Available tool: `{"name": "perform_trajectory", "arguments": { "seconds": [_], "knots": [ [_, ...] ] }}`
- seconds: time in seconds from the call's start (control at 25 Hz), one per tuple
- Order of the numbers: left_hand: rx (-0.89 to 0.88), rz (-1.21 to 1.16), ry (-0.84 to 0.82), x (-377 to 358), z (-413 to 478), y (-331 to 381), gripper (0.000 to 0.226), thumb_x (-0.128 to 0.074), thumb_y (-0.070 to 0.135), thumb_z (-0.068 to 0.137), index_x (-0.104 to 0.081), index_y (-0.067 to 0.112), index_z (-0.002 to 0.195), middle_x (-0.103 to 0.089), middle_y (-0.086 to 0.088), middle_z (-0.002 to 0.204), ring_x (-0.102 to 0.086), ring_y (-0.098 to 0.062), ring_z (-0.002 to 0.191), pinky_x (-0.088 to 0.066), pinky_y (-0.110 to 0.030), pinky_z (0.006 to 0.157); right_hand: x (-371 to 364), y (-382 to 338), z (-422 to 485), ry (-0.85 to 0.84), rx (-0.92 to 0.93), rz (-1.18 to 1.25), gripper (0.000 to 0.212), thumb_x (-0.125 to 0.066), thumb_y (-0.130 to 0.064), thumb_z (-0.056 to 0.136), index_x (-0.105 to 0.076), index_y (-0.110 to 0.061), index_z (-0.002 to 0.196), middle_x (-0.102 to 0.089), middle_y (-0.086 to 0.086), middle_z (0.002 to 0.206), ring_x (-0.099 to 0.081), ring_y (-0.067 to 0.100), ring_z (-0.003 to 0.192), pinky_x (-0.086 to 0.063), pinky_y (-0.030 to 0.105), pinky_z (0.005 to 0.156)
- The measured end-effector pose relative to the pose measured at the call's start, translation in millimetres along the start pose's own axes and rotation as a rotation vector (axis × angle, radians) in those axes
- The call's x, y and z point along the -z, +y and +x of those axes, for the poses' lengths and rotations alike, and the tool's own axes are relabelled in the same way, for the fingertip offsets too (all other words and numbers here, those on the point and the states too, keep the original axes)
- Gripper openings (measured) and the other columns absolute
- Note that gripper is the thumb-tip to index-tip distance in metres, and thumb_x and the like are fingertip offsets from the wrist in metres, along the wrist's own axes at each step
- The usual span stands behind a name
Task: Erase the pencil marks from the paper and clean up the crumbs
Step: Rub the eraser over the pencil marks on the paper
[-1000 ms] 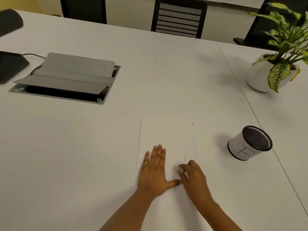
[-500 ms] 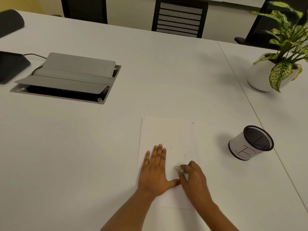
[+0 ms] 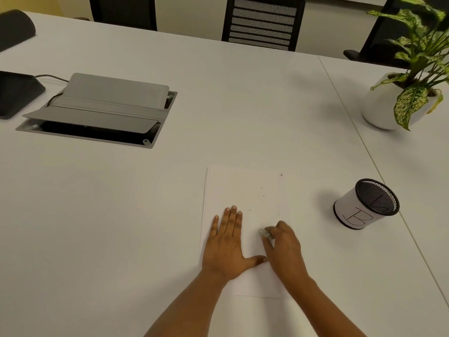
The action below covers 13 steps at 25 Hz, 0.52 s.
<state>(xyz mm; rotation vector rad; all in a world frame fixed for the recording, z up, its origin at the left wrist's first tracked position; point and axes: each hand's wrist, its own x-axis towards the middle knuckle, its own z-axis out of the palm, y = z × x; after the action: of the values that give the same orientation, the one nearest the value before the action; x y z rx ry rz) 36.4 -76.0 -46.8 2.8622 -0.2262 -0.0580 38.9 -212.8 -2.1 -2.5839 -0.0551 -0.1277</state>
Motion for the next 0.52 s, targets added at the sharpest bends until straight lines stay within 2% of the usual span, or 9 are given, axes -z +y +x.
{"name": "perform_trajectory", "arguments": {
  "seconds": [0.08, 0.2, 0.52],
  "knots": [
    [-0.008, -0.002, 0.011, -0.5, 0.0, -0.7, 0.109, -0.013, 0.086, 0.072, -0.040, 0.003, 0.137, -0.037, -0.013, 0.145, -0.036, -0.026, 0.133, -0.019, -0.043, 0.104, 1.5, -1.7, -15.2, -0.051, 0.060, 0.016, 0.015, -0.057, -0.011, 0.086, -0.065, 0.000, 0.080, -0.047, 0.003, 0.071, -0.047, 0.018, 0.068, -0.038, 0.021, 0.059],
    [-0.014, 0.000, 0.020, -2.0, -0.4, -1.0, 0.113, -0.015, 0.089, 0.069, -0.037, 0.003, 0.139, -0.035, -0.013, 0.146, -0.032, -0.027, 0.135, -0.018, -0.043, 0.104, 5.7, 6.5, -0.3, -0.069, 0.078, -0.035, 0.018, -0.056, -0.015, 0.087, -0.065, 0.000, 0.080, -0.050, 0.007, 0.072, -0.049, 0.020, 0.069, -0.044, 0.029, 0.062],
    [0.023, -0.001, 0.001, -1.0, 0.3, 0.9, 0.114, -0.016, 0.090, 0.068, -0.038, 0.003, 0.138, -0.037, -0.013, 0.145, -0.033, -0.027, 0.134, -0.017, -0.043, 0.104, -0.4, 7.1, 32.5, 0.046, -0.036, -0.044, 0.016, -0.056, -0.008, 0.086, -0.064, 0.004, 0.079, -0.044, 0.005, 0.072, -0.044, 0.020, 0.070, -0.034, 0.025, 0.062]
  ]
}}
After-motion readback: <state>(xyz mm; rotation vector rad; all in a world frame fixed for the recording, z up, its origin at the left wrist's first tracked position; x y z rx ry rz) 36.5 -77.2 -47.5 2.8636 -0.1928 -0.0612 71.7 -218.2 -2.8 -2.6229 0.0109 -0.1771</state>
